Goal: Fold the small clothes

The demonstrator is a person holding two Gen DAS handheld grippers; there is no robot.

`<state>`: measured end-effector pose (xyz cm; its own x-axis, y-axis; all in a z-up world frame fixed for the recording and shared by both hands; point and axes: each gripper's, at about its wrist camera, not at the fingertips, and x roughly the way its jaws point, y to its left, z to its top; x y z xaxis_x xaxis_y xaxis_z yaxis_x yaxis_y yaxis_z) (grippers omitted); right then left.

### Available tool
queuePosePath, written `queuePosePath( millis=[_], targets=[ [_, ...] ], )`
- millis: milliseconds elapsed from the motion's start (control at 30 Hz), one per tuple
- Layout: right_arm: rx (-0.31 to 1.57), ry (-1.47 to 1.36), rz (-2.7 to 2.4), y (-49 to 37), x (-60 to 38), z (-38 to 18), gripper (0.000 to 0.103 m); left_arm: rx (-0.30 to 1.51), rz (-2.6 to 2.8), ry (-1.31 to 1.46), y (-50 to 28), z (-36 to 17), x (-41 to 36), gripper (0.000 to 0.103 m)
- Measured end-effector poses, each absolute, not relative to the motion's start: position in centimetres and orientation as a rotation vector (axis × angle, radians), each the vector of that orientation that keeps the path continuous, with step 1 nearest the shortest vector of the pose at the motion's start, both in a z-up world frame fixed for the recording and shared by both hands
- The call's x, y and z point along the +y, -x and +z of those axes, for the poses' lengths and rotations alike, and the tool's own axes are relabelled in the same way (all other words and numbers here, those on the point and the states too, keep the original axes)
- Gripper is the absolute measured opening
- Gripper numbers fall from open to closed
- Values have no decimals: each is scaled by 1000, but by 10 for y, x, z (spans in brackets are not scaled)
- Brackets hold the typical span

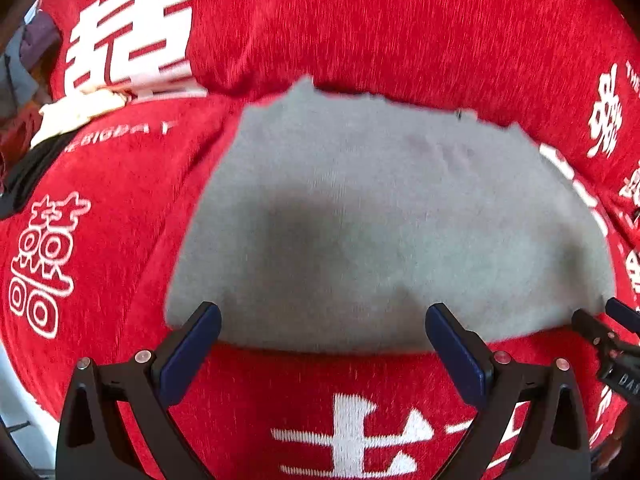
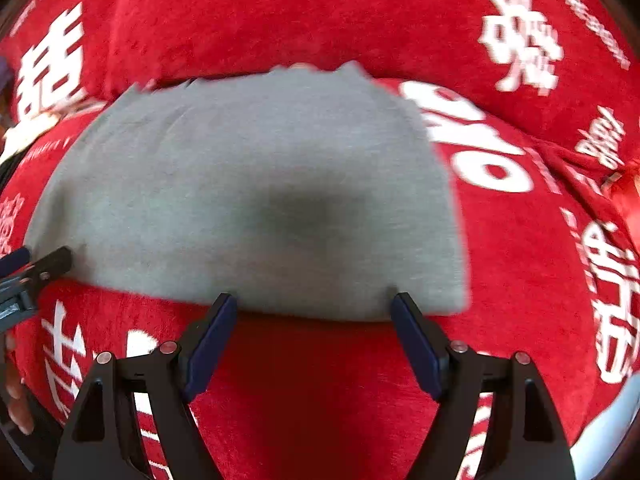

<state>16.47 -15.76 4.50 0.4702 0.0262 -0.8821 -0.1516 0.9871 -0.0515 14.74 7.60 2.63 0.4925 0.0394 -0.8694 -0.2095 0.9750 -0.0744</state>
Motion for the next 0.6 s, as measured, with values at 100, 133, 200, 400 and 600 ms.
queuePosePath(
  millis=[100, 133, 200, 400, 600],
  targets=[
    [1015, 70, 95, -167, -162, 65, 83, 1035, 140, 200, -162, 31, 74, 102],
    [1005, 63, 91, -170, -159, 71, 83, 1033, 137, 203, -168, 31, 75, 102],
    [1001, 77, 98, -181, -151, 75, 83, 1031, 135, 190, -180, 31, 70, 102],
    [1037, 168, 113, -228, -120, 57, 83, 1072, 146, 174, -216, 14, 68, 102],
    [1077, 168, 123, -266, -111, 35, 83, 1085, 147, 129, -245, 6, 71, 102]
  ],
)
